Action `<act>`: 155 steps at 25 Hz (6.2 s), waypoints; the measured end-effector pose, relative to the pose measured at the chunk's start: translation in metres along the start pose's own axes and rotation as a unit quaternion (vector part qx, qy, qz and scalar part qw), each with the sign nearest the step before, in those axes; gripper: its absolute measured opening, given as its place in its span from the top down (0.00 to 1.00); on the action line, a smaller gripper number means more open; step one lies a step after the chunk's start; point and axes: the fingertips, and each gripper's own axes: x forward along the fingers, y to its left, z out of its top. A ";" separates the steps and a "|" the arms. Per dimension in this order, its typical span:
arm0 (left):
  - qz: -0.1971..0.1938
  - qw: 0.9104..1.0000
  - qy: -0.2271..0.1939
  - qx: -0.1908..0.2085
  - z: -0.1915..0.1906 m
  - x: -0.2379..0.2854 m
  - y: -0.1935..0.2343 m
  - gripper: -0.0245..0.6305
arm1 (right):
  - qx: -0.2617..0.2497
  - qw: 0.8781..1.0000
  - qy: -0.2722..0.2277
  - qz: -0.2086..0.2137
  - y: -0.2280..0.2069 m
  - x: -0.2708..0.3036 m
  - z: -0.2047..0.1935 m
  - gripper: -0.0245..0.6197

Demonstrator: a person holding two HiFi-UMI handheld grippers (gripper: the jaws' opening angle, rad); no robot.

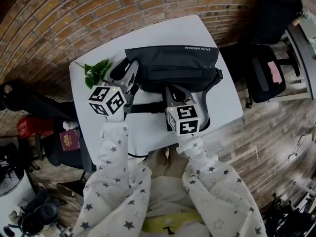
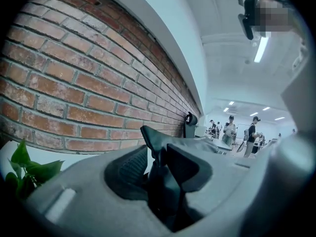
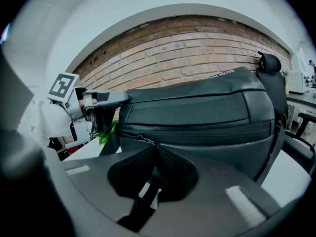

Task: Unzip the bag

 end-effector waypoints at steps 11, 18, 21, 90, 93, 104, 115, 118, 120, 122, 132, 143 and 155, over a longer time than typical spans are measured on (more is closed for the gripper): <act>0.016 1.000 0.000 0.003 -0.002 -0.002 0.003 0.78 | 0.014 0.999 -0.005 -0.032 -0.023 -0.011 -0.001 0.93; 0.027 1.000 -0.003 0.001 -0.002 -0.002 0.005 0.78 | 0.018 0.999 -0.006 -0.042 -0.030 -0.014 0.000 0.93; 0.026 1.000 -0.003 0.000 -0.003 -0.002 0.006 0.78 | 0.023 0.999 -0.007 -0.048 -0.034 -0.016 0.001 0.93; 0.082 0.996 0.002 0.030 -0.006 -0.003 0.018 0.78 | 0.136 0.972 -0.037 -0.187 -0.149 -0.077 0.006 0.93; 0.085 0.996 0.001 0.029 -0.006 -0.005 0.017 0.78 | 0.147 0.970 -0.041 -0.191 -0.155 -0.081 0.004 0.93; 0.093 0.995 -0.001 0.032 -0.004 -0.019 0.011 0.77 | 0.078 0.989 -0.001 -0.124 -0.153 -0.084 -0.006 0.77; 0.089 0.995 0.031 0.039 -0.030 -0.055 -0.032 0.96 | 0.025 0.995 -0.083 -0.047 -0.128 -0.106 0.045 0.95; 0.089 0.995 0.030 0.040 -0.028 -0.062 -0.041 0.96 | 0.021 0.993 -0.112 -0.025 -0.118 -0.112 0.063 0.95; 0.093 0.995 0.021 0.040 -0.021 -0.066 -0.044 0.96 | 0.016 0.991 -0.129 -0.012 -0.112 -0.116 0.075 0.95; 0.097 0.994 0.010 0.041 -0.014 -0.070 -0.044 0.96 | 0.011 0.990 -0.140 -0.003 -0.107 -0.119 0.085 0.95; 0.117 0.991 -0.028 0.056 0.018 -0.094 -0.045 0.96 | 0.015 0.978 -0.207 0.012 -0.096 -0.140 0.129 0.95; 0.120 0.989 -0.051 0.066 0.036 -0.101 -0.054 0.96 | 0.005 0.972 -0.236 0.011 -0.089 -0.148 0.141 0.95; 0.123 0.988 -0.052 0.074 0.039 -0.102 -0.054 0.96 | -0.002 0.973 -0.233 -0.003 -0.094 -0.151 0.133 0.95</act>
